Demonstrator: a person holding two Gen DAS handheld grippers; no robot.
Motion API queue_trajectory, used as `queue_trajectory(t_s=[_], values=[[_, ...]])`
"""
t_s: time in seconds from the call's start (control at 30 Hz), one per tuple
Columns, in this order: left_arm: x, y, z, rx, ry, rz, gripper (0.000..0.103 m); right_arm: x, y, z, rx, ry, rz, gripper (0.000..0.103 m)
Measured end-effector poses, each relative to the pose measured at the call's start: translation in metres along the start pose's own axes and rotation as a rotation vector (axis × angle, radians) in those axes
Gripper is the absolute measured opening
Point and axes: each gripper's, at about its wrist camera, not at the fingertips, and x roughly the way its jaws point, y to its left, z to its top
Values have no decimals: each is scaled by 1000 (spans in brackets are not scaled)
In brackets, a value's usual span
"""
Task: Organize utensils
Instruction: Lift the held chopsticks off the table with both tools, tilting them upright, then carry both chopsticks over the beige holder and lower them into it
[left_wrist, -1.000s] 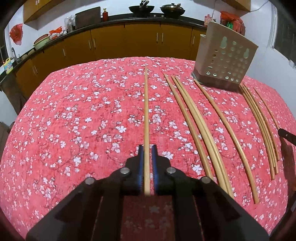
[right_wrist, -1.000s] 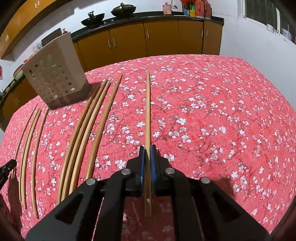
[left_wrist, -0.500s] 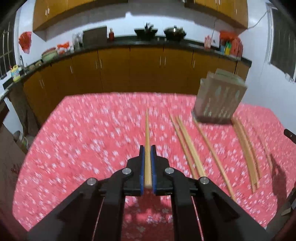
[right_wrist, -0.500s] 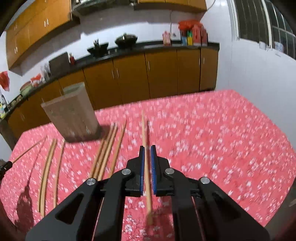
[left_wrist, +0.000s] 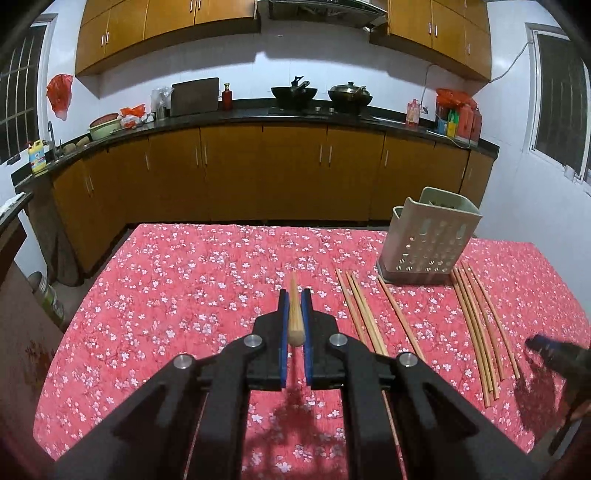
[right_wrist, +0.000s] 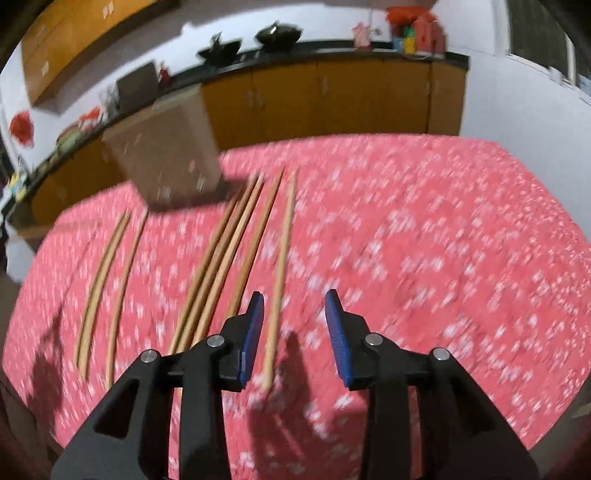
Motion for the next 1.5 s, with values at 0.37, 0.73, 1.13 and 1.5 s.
queue_trajectory(t_s=[0.37,0.73,1.13,1.5], values=[[0,-3,-2,3,-10,-9,8,12,4,-13,-27,35,-22,8],[-19,-5,13,-6,-88,-17,8,-66,-16,30,32,-228,8,7],[-39,-7,31,-11,-168,-33,8,-95,-18,73,60,-404,2,7],[-45,-14,56,17,-219,-33,7,-112,-14,112,43,-495,-9,7]])
